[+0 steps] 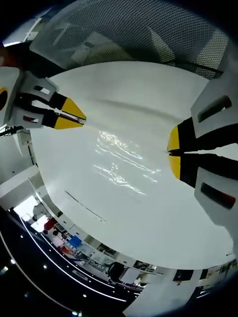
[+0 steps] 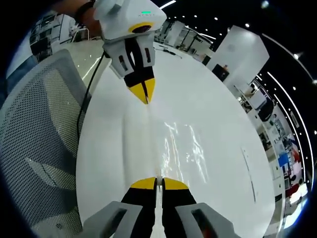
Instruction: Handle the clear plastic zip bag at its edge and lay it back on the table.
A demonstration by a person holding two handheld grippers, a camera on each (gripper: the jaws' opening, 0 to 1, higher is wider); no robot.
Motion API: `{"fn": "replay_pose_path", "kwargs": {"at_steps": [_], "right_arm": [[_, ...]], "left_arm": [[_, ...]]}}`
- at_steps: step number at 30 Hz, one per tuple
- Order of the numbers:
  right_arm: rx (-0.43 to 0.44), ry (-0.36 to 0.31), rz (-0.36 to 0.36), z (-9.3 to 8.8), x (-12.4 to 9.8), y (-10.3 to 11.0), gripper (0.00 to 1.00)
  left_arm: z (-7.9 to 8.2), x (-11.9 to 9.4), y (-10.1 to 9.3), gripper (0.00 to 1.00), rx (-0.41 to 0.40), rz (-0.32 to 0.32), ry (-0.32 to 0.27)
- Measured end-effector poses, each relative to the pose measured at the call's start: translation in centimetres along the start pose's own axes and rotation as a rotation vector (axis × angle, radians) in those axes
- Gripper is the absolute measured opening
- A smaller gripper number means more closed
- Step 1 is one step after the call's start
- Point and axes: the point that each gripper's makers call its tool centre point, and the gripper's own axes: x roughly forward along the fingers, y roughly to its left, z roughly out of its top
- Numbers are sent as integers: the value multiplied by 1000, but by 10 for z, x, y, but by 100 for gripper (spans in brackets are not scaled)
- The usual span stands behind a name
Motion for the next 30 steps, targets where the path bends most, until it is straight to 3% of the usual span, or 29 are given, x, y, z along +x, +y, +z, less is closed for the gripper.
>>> {"fn": "replay_pose_path", "kwargs": {"at_steps": [18,25,30], "right_arm": [[102,-14,-4,-6,-4,0,4],[160,-121,12,17,-11,-3,8],[167,-150,-9,29,-11,-15,8]], "left_arm": [[2,-3,-6,0,12,8,-11],[8,-2,-6,0,33,11,-20],[10,-2,-7,0,51,10,-26]]}}
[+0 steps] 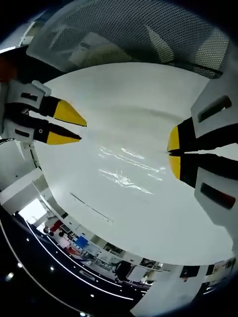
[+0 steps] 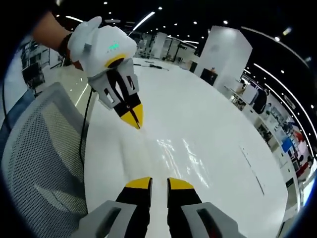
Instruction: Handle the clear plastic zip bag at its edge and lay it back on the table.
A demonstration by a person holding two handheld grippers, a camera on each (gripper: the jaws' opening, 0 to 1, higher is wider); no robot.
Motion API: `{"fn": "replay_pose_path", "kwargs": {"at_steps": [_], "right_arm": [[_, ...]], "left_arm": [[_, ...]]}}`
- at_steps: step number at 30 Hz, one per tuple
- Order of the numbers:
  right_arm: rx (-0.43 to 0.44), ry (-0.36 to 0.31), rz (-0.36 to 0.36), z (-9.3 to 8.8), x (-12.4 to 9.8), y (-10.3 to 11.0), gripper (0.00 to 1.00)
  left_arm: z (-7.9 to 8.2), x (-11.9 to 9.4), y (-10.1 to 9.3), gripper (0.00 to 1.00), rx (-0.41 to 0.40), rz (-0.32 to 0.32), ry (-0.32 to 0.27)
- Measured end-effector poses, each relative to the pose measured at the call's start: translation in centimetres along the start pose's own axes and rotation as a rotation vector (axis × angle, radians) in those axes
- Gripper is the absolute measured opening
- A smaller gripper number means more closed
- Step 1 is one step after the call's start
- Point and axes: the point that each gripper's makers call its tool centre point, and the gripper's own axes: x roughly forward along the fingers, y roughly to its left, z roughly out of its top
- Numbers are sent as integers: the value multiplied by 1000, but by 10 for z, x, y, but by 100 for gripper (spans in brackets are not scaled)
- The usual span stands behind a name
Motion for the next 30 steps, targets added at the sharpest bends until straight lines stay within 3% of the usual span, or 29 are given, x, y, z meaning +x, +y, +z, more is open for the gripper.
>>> {"fn": "replay_pose_path", "kwargs": {"at_steps": [5,10,21,30], "right_arm": [[-28,-6,-9,10,11,-9,8],[-60,7,29,16,26,-6,8],[-126,61,99,13,41,16,8],[-129,84,105,10,44,17,5]], "left_arm": [[-1,1,-2,0,14,-2,-1],[2,0,-4,0,25,-4,-3],[0,-2,-4,0,12,3,-5],[0,-3,-4,0,0,6,-9]]}}
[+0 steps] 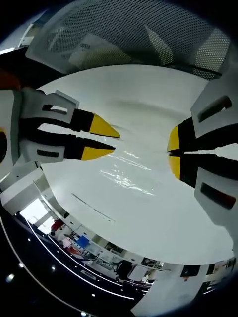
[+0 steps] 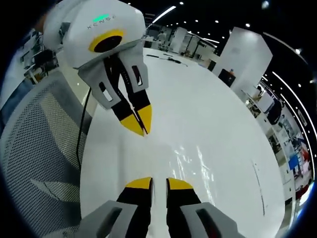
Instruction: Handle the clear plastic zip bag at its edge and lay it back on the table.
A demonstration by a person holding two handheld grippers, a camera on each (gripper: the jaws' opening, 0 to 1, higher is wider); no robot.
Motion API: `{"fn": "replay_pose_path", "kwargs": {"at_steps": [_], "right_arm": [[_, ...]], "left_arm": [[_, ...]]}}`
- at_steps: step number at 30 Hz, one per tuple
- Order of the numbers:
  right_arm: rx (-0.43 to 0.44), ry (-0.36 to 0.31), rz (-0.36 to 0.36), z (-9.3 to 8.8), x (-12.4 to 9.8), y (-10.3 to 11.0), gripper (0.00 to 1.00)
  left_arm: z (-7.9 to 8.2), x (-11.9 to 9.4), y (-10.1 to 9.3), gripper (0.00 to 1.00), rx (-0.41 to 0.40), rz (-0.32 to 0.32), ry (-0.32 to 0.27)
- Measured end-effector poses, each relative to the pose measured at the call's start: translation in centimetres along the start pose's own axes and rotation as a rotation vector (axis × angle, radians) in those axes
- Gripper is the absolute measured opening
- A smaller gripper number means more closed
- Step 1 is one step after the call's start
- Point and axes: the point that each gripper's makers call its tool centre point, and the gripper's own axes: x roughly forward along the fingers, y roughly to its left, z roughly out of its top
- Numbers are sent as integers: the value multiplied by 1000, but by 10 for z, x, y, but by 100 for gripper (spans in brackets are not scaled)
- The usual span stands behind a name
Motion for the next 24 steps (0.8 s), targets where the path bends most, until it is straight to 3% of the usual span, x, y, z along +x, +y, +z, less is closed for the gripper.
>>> {"fn": "replay_pose_path", "kwargs": {"at_steps": [11,24], "right_arm": [[8,9,27,-3,4,6,0],[36,19,28,-1,10,7,0]], "left_arm": [[-1,-4,3,0,-8,12,-14],[8,-16,6,4,16,52,-81]]}}
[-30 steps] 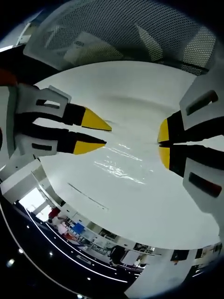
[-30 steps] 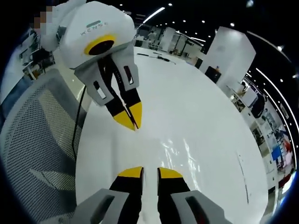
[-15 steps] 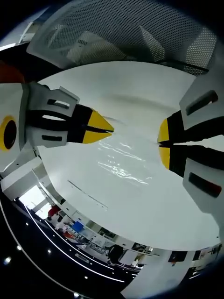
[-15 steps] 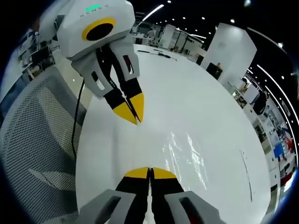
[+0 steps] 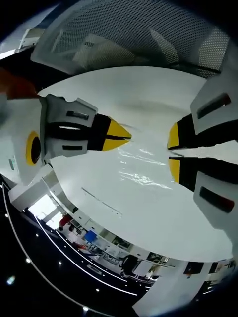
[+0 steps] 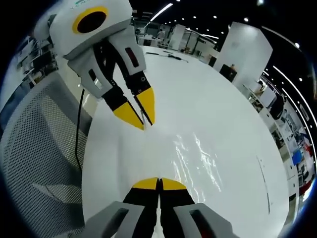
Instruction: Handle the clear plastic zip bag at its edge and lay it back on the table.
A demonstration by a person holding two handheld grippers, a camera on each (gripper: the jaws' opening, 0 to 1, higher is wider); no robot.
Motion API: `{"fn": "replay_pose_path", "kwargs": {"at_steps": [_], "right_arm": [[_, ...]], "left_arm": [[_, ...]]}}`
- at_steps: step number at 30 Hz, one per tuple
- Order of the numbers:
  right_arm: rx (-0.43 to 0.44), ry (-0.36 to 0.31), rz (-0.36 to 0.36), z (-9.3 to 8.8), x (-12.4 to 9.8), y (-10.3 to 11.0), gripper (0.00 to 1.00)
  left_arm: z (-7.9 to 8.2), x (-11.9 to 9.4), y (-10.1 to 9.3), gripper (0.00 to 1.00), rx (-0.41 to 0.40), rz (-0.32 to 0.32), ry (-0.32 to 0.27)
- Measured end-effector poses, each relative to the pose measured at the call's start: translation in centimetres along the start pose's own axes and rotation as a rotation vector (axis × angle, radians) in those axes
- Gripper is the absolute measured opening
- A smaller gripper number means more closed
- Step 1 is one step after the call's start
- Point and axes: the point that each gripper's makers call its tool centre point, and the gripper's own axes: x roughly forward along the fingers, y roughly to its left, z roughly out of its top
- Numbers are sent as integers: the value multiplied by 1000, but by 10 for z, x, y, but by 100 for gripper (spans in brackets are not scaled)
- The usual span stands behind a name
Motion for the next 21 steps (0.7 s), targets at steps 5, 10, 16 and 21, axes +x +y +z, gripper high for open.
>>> {"fn": "replay_pose_path", "kwargs": {"at_steps": [5,10,16,21], "right_arm": [[6,2,-7,2,0,0,0],[23,10,-12,1,0,-2,0],[38,13,-25,0,0,-6,0],[41,12,-28,0,-1,-7,0]], "left_arm": [[7,-4,2,7,12,6,-2],[19,-7,2,9,30,4,-23],[34,-6,-3,12,83,-10,-40],[45,-2,-9,12,129,-34,-51]]}}
